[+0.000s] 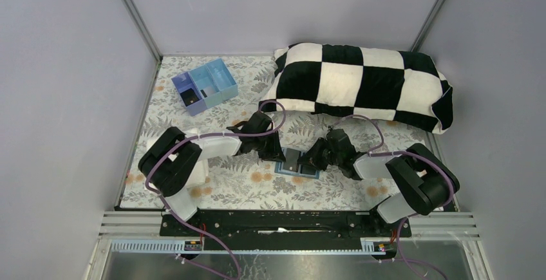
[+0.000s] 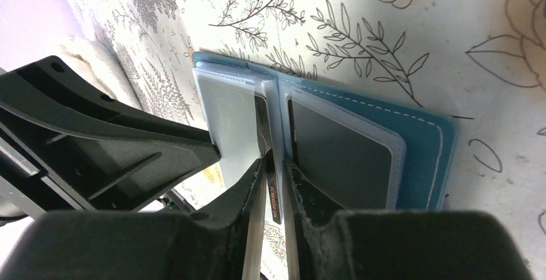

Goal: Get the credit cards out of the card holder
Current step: Remove the credit card from the card holder.

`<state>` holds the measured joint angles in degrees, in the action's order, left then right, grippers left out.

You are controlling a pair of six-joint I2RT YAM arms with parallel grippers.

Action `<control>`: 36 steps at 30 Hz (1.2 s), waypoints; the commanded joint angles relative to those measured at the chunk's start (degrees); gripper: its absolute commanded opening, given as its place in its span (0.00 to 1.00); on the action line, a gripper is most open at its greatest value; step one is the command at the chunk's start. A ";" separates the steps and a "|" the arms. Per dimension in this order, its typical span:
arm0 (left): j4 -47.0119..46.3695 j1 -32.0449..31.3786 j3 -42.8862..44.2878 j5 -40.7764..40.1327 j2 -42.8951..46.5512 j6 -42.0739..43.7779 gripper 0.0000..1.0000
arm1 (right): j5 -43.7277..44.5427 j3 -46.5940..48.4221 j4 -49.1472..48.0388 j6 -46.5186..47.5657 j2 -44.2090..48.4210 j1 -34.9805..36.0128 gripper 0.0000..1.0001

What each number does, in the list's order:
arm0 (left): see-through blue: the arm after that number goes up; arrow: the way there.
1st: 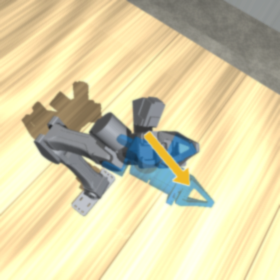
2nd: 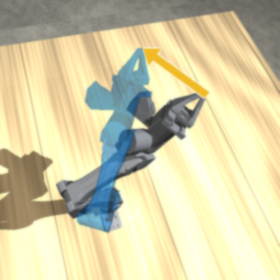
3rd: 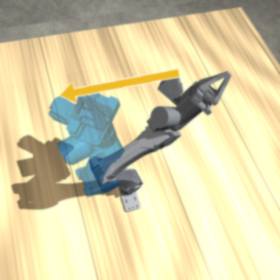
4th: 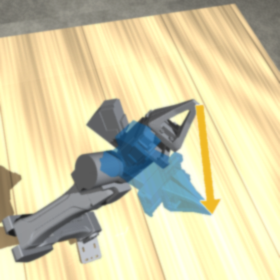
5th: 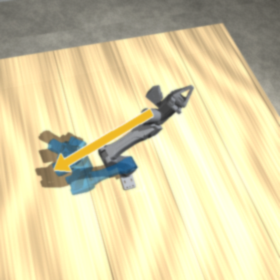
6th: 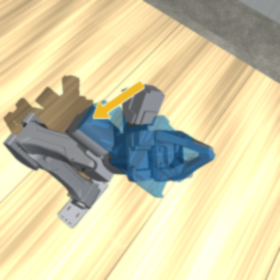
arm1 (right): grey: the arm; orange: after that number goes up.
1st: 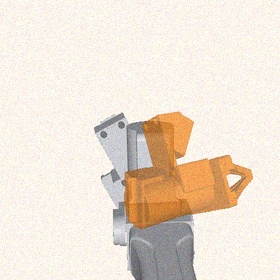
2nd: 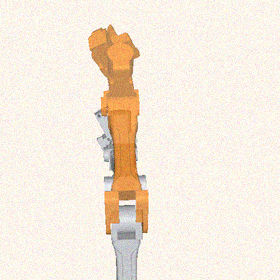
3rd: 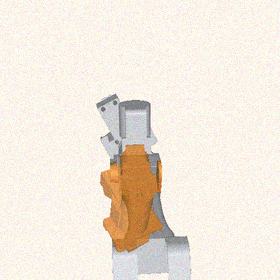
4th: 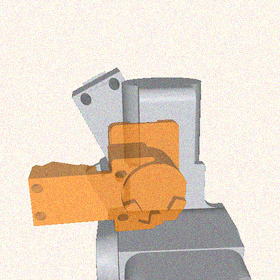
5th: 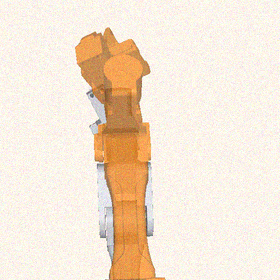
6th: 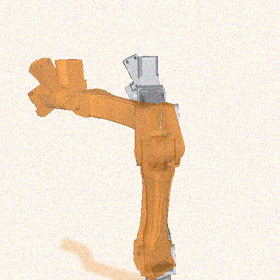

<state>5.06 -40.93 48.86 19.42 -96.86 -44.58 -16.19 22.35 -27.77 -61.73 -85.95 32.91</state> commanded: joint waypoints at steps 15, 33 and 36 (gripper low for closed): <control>-2.00 -1.07 1.59 2.79 -3.57 2.30 0.00 | -1.56 -1.49 -4.80 -1.18 1.14 -1.05 0.00; -0.12 -0.98 1.46 1.95 -2.24 4.76 0.00 | 2.83 -6.57 -1.95 -0.03 9.72 -2.43 0.00; -0.22 -0.96 1.17 1.94 -1.98 4.76 0.00 | 2.94 -7.14 -1.64 0.15 11.07 -2.57 0.00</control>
<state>3.70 -41.58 50.26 22.09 -98.78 -41.76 -14.92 15.94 -28.95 -62.65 -77.38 31.00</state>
